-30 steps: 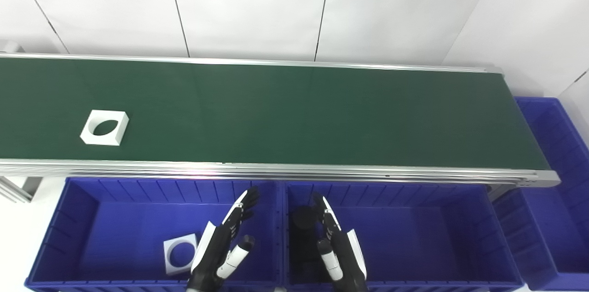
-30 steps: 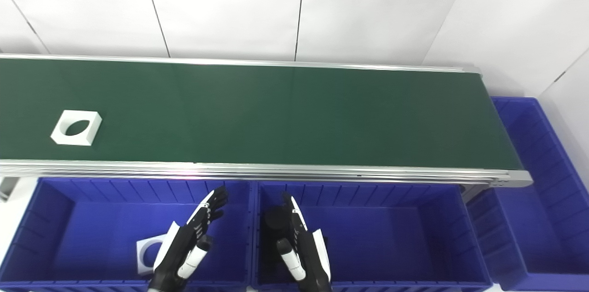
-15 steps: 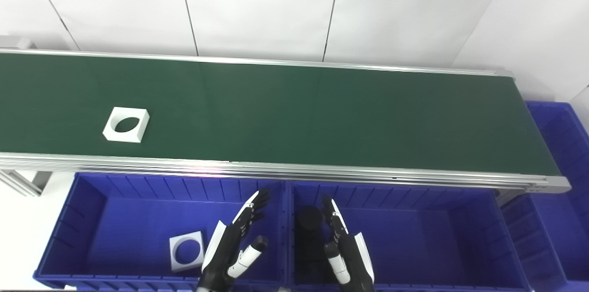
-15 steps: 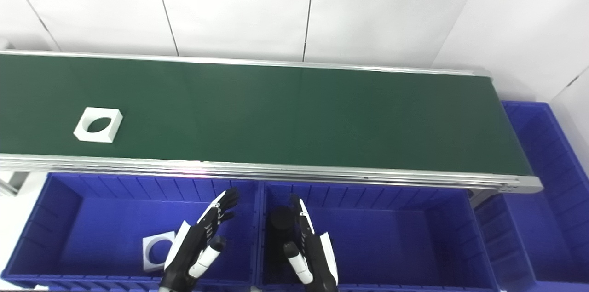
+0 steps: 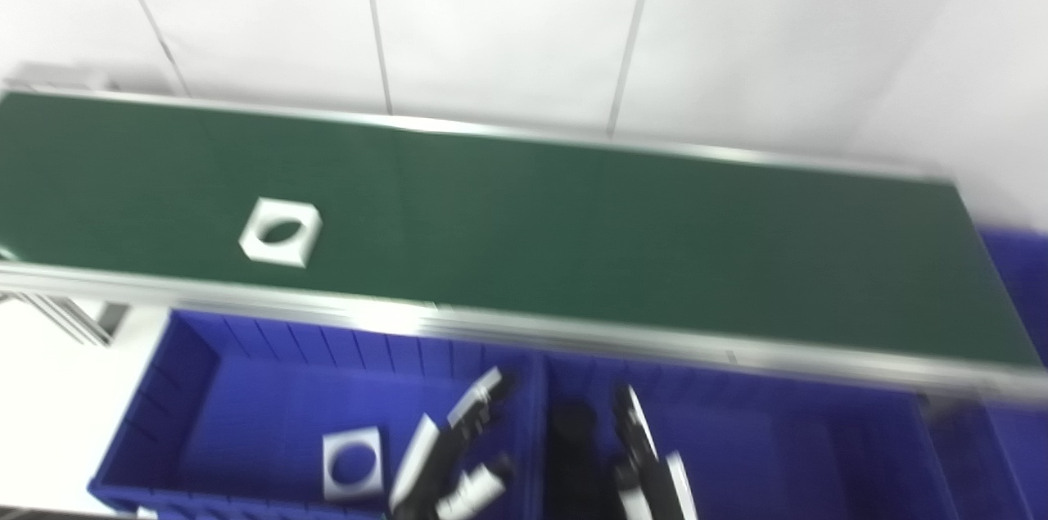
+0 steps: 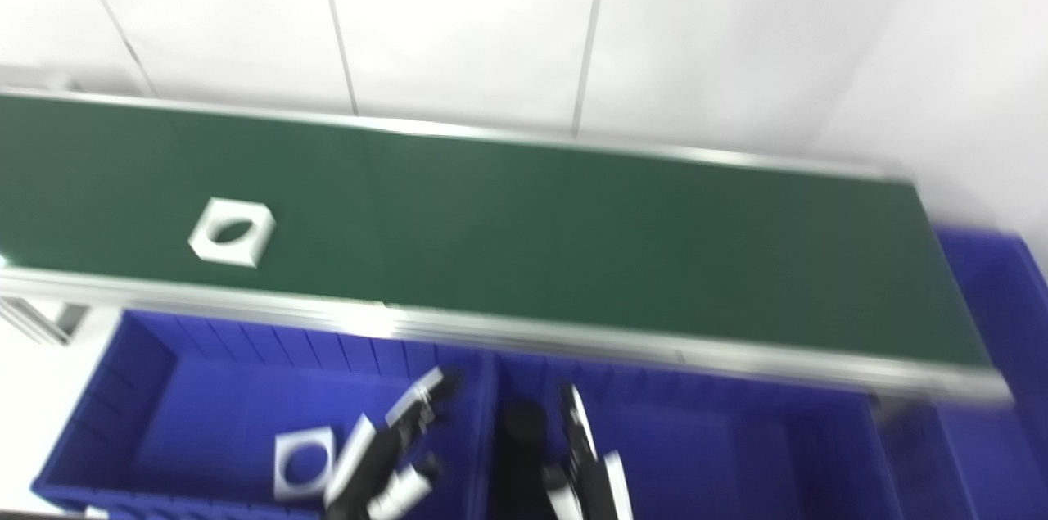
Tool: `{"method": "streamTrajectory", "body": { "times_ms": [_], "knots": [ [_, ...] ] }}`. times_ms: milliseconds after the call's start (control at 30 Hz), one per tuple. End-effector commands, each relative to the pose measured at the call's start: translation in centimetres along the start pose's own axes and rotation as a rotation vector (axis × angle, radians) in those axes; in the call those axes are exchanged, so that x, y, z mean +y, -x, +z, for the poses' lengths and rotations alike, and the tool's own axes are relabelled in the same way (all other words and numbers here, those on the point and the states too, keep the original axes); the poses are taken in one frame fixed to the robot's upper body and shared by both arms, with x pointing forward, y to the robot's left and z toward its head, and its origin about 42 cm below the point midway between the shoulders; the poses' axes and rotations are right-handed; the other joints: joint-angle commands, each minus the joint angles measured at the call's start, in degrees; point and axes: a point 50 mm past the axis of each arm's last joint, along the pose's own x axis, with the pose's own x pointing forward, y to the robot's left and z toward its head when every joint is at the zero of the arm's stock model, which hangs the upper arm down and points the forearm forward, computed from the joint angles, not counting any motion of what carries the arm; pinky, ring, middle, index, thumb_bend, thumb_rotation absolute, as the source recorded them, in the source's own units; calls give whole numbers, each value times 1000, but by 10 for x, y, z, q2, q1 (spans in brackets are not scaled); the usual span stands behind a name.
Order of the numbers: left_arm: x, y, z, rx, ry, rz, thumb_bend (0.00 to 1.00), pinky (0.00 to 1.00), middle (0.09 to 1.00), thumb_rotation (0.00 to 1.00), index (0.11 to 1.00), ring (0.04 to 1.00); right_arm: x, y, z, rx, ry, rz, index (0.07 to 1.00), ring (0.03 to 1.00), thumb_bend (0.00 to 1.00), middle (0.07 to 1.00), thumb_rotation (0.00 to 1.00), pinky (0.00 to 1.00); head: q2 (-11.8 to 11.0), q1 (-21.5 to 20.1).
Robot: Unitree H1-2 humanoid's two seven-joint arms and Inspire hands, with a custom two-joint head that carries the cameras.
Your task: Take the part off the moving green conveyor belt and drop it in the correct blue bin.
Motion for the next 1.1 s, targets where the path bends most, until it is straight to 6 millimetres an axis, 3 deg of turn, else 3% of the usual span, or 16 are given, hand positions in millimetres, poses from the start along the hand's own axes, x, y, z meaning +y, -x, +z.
{"method": "streamTrajectory", "body": {
  "times_ms": [0,667,867,1067],
  "knots": [
    [-1,-8,11,-76,-4,16,815,831,899,890,892,897,1,-1,8,-75,-2,6,1000,1000,917,1000,1000,1000,1,4],
    [-3,-9,15,-94,-19,0,796,824,894,859,894,890,-2,-2,8,-76,-13,5,1000,1000,876,1000,1000,1000,3,21],
    [-3,-15,31,-170,-54,-24,855,806,892,843,885,879,-2,-3,9,-81,-6,8,1000,1000,871,1000,1000,1000,4,26],
    [-1,-21,62,-308,-78,-19,857,769,856,825,880,825,-1,-4,10,-83,1,10,1000,1000,863,1000,1000,1000,3,24]
  ]
}}
